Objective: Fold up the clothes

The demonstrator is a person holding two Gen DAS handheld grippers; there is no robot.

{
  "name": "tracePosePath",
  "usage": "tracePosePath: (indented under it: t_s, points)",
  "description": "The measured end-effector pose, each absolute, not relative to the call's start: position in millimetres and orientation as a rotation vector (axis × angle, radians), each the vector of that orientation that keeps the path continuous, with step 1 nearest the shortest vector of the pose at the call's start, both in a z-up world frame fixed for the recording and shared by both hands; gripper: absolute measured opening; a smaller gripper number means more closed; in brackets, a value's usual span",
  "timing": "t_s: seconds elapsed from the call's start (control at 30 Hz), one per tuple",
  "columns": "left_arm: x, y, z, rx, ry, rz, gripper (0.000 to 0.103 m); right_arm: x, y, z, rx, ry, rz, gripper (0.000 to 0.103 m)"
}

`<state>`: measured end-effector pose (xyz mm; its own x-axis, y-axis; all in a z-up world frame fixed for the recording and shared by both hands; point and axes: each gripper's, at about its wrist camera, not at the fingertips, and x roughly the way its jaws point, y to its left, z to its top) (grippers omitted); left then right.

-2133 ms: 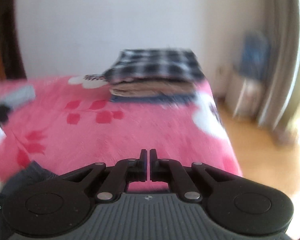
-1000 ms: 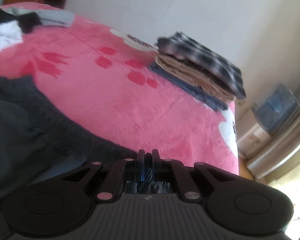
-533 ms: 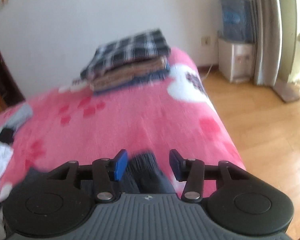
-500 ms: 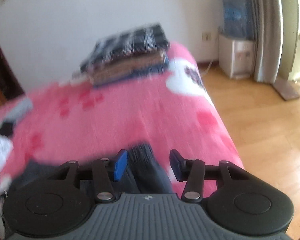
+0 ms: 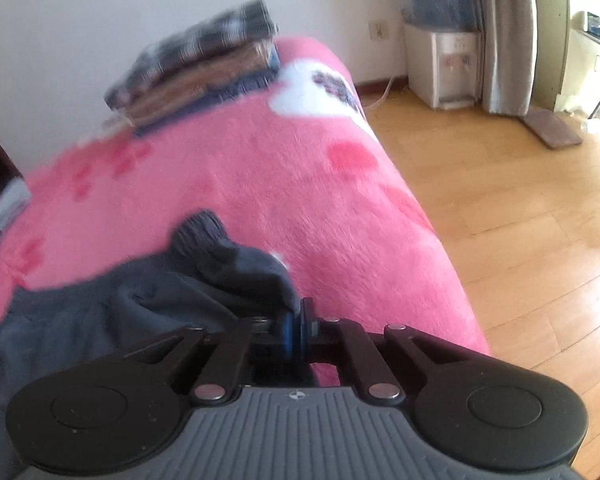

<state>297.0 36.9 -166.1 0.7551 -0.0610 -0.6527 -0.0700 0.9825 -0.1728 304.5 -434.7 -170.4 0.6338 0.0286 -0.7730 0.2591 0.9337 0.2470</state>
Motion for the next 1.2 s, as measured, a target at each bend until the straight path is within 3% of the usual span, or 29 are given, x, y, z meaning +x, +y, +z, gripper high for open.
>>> tracePosePath:
  t_s: [0.03, 0.13, 0.17, 0.37, 0.6, 0.83, 0.9, 0.97, 1.0, 1.07, 1.2]
  points:
    - [297.0, 36.3, -166.1, -0.181, 0.715, -0.003, 0.016, 302.4, -437.8, -167.7, 0.393, 0.873, -0.139, 0.009]
    - [297.9, 40.5, -164.9, -0.206, 0.722, -0.025, 0.024, 280.0, -450.3, -146.9, 0.51, 0.857, -0.143, 0.041]
    - [298.1, 43.2, -163.5, -0.229, 0.726, -0.034, 0.029, 265.0, -453.6, -136.4, 0.515, 0.84, -0.148, 0.045]
    - [290.5, 42.8, -153.3, -0.236, 0.708, -0.022, 0.056, 136.8, -481.2, -91.8, 0.647, 0.848, -0.179, 0.047]
    - [261.7, 40.6, -132.8, -0.174, 0.66, -0.058, 0.058, 7.2, -457.9, -132.5, 0.678, 1.035, -0.255, 0.047]
    - [207.0, 53.8, -90.1, -0.305, 0.749, -0.186, 0.058, -38.7, -434.3, -156.8, 0.672, 1.047, -0.235, 0.047]
    - [187.0, 53.5, -82.8, -0.352, 0.793, -0.241, 0.058, -46.4, -430.6, -156.1, 0.683, 1.033, -0.215, 0.04]
    - [169.7, 48.6, -83.5, -0.379, 0.852, -0.297, 0.058, -51.6, -428.0, -158.5, 0.675, 1.035, -0.211, 0.012]
    - [160.9, 45.2, -85.7, -0.387, 0.878, -0.32, 0.058, -53.2, -425.9, -159.6, 0.667, 1.033, -0.216, 0.006]
    - [145.4, 37.2, -91.9, -0.39, 0.923, -0.354, 0.058, -59.1, -425.3, -156.6, 0.662, 1.003, -0.229, 0.001]
    - [123.3, 28.3, -100.2, -0.382, 0.986, -0.362, 0.058, -74.1, -433.2, -145.8, 0.677, 0.914, -0.261, 0.001]
